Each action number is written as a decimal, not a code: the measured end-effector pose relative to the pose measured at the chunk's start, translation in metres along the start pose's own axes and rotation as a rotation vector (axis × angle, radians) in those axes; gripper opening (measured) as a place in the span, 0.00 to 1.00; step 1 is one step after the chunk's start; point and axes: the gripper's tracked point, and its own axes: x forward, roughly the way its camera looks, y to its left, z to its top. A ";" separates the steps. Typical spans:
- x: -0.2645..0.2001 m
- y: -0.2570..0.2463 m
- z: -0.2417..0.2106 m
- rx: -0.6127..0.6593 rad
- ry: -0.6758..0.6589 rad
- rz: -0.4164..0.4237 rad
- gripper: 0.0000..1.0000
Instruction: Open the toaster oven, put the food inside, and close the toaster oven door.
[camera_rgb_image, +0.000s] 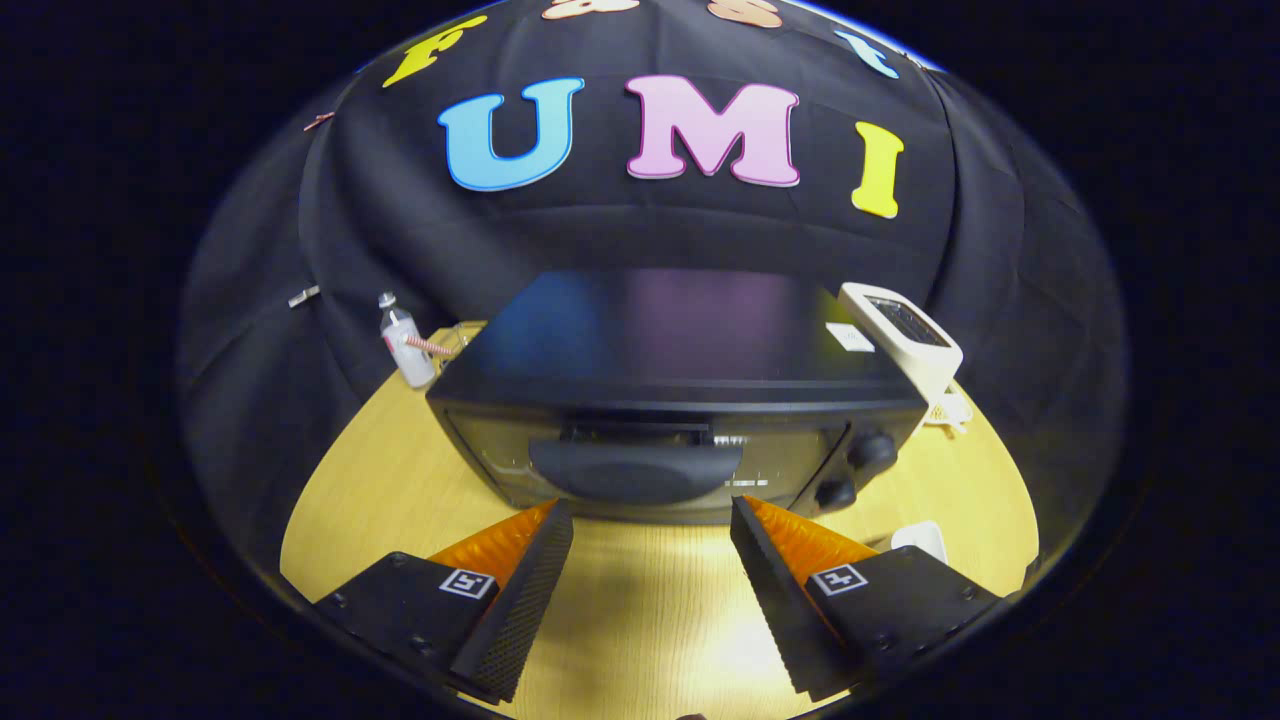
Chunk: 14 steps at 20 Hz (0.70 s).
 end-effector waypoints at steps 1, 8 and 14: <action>0.002 0.000 0.012 0.002 -0.021 0.003 0.98; -0.018 -0.005 0.045 -0.043 -0.127 0.037 0.98; -0.061 -0.024 0.073 -0.046 -0.203 0.047 0.98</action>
